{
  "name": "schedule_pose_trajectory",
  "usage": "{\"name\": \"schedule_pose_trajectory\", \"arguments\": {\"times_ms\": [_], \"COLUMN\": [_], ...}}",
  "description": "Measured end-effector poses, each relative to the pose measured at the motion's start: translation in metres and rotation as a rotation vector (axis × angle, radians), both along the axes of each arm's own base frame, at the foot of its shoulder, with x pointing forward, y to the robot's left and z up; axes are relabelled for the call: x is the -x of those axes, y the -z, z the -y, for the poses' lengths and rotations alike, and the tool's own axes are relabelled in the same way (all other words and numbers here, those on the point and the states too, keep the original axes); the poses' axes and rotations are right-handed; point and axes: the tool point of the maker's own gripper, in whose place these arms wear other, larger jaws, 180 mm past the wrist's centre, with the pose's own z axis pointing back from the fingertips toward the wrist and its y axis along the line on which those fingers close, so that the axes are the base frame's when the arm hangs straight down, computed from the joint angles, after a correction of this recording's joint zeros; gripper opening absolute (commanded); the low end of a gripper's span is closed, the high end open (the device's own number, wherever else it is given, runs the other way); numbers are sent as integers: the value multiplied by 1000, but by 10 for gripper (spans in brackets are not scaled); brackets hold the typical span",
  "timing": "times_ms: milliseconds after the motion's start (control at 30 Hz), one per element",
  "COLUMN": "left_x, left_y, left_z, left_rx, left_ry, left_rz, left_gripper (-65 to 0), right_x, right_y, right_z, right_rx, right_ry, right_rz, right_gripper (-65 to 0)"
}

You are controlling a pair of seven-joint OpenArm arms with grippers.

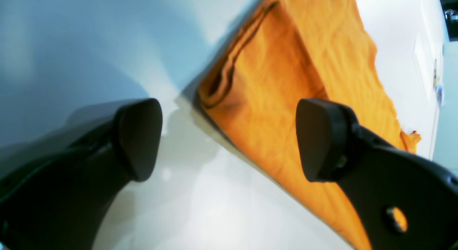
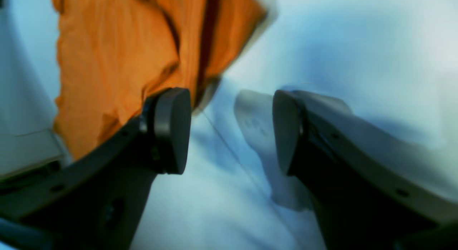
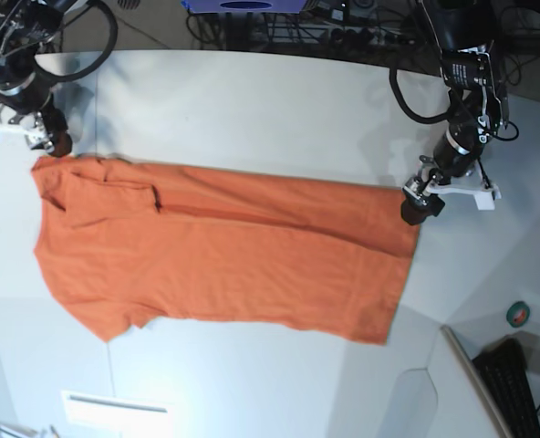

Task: Layout the t-shirt on the table in an organized manner, then fold the t-shirt properly
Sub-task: 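Regrasp the folded shirt edge with both grippers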

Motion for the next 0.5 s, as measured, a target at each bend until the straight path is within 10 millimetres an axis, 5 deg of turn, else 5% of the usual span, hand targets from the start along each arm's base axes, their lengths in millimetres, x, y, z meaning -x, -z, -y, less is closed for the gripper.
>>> {"name": "schedule_pose_trajectory", "arguments": {"times_ms": [100,300,500], "left_x": [-4,3,5], "left_y": [0,6,3], "left_z": [-1,0,-11], "left_rx": [3,5,-17], "left_ry": [-5,4,-2], "left_rz": [2,-23,-25], "left_gripper": [-201,-650,-650], "right_x": [0,-18,-38], "right_y": [5,7,11], "right_z": [-4,4,8], "right_rx": [-59,-76,-97], "right_ry": [30,52,78], "right_rz": [19,54,88], "right_gripper": [-300,-222,-245]}}
